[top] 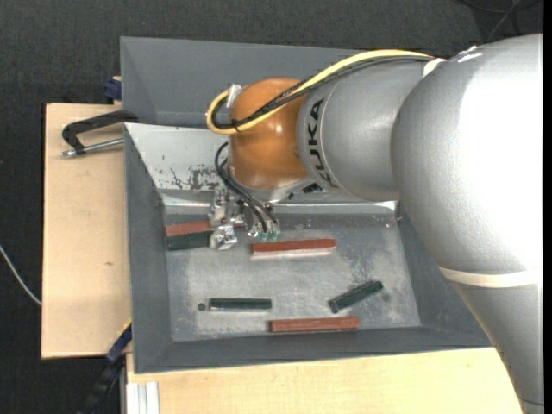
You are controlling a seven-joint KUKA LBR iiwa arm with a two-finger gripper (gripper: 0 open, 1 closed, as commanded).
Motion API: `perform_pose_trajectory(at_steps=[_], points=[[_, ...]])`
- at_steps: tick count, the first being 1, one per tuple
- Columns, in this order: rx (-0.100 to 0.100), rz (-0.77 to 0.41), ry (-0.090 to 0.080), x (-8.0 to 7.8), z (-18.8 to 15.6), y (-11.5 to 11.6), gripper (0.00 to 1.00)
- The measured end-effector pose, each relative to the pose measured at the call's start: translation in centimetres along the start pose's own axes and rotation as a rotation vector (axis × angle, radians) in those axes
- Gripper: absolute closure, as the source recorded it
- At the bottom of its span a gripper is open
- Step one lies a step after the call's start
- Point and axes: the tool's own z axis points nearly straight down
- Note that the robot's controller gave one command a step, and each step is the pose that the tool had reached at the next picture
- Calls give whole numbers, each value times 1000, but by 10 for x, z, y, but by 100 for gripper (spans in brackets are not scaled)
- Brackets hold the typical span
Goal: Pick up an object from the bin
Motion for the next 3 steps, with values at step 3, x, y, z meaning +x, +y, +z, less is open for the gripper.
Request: perform_pose_trajectory(at_steps=[3], points=[[4,-97,30,-1,-189,12,100]])
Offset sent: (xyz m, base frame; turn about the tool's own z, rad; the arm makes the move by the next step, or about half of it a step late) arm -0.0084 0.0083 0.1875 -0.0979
